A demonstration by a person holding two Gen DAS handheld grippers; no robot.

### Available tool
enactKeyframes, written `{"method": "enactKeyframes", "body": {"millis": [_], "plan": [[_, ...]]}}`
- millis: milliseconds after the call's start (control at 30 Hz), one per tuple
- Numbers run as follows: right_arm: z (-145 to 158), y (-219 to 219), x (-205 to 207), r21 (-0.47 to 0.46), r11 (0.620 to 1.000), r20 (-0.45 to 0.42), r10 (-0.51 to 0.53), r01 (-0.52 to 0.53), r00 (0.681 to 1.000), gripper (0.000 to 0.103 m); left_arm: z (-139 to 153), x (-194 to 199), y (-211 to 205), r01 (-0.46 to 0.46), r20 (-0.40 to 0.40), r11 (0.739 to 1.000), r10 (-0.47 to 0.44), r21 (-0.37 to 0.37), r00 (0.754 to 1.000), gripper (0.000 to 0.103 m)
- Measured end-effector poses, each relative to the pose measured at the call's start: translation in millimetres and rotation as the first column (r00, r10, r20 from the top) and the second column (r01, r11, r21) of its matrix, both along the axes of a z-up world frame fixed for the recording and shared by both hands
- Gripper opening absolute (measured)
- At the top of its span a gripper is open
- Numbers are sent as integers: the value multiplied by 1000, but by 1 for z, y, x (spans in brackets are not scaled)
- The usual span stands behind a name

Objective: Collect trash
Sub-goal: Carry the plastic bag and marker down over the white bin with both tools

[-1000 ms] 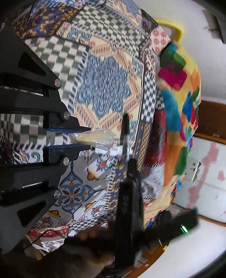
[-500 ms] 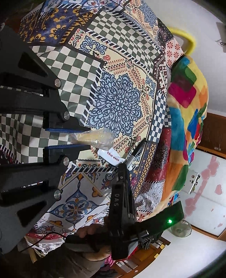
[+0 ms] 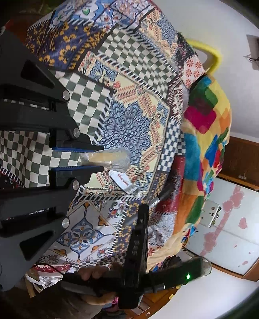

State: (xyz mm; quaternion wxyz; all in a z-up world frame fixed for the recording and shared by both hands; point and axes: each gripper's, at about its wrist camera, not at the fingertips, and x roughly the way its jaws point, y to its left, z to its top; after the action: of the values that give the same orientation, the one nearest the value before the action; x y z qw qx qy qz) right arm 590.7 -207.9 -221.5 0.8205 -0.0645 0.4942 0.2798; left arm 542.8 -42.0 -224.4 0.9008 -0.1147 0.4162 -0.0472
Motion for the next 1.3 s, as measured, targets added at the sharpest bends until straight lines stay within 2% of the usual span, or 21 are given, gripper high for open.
{"method": "enactKeyframes", "body": {"millis": [167,300,433,733,1000,1300], "plan": [[49,-8,-18,37,998,73,-48,46,996,10,33,-17,6,-26,47,1000,26,5,999,10],[83,-6,-39,52,998,116,-49,43,992,10,64,-38,12,-42,91,999,41,10,995,10],[122,-4,-68,66,997,169,-50,39,984,10,102,-68,15,-60,149,998,55,32,987,10],[184,12,-145,125,992,234,-29,-1,972,10,166,-146,35,-125,246,991,107,56,963,10],[206,38,-206,147,987,258,23,-63,966,10,192,-222,68,-197,281,977,168,78,945,10],[203,82,-270,173,974,232,104,-146,967,10,190,-300,112,-282,277,956,251,79,928,10]]}}
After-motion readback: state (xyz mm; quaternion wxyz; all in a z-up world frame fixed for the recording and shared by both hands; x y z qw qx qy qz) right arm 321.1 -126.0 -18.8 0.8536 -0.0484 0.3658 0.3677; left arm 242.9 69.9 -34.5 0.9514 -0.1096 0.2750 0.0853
